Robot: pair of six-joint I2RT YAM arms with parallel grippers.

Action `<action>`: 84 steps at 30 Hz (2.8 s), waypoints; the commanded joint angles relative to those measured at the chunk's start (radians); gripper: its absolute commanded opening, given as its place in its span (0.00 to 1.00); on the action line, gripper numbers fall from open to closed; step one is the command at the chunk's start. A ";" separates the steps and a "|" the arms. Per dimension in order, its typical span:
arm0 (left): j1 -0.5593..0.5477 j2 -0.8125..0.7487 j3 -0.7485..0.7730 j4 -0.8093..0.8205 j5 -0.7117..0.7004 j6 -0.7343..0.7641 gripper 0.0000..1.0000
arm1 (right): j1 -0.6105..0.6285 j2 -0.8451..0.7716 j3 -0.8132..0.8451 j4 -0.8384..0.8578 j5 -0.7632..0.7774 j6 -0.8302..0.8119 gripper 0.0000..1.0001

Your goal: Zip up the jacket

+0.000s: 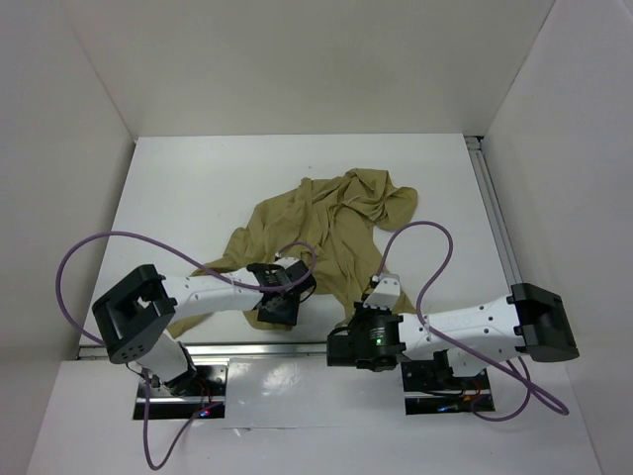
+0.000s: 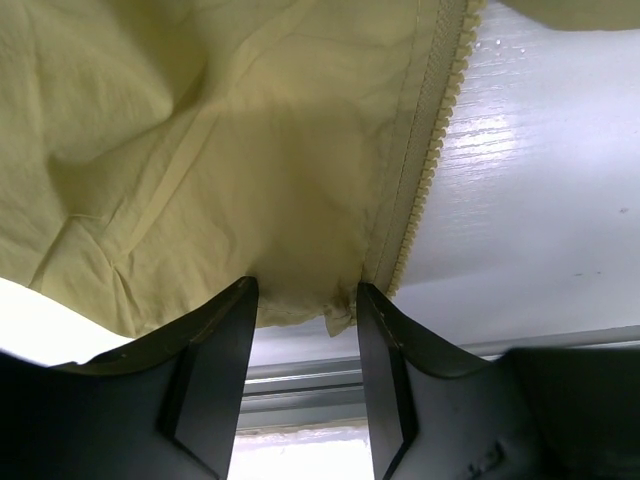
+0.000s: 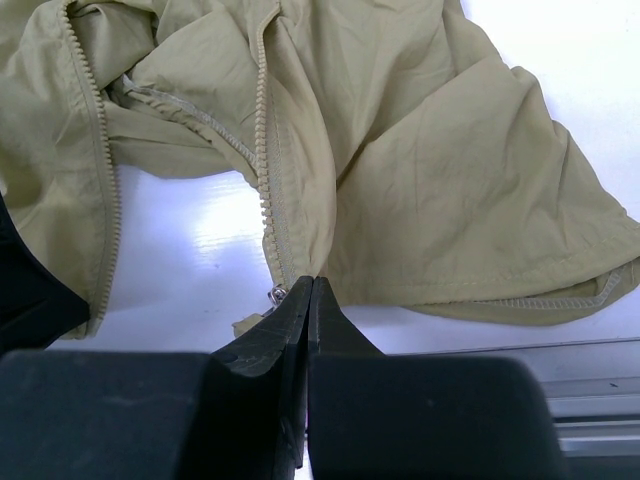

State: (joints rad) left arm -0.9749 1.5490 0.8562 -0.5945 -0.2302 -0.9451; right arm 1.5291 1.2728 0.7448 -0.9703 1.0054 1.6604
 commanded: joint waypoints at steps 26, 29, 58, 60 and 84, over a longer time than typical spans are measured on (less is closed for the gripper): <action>-0.021 -0.066 0.020 -0.103 -0.067 -0.018 0.54 | 0.017 -0.003 0.005 -0.041 0.035 0.015 0.00; -0.030 -0.020 0.020 -0.103 -0.067 -0.018 0.54 | 0.017 -0.012 0.005 -0.041 0.035 0.015 0.00; -0.001 0.132 -0.029 0.050 0.089 0.034 0.73 | 0.054 -0.021 -0.004 -0.116 0.044 0.128 0.00; -0.001 0.123 -0.039 0.062 0.104 0.043 0.88 | 0.054 -0.021 -0.004 -0.125 0.044 0.128 0.00; -0.059 -0.147 0.055 -0.166 -0.083 -0.063 1.00 | 0.063 0.019 0.018 -0.143 0.053 0.147 0.00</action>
State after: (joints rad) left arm -1.0317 1.4570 0.9127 -0.7372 -0.2729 -0.9768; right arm 1.5818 1.2835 0.7452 -1.0691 1.0100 1.7660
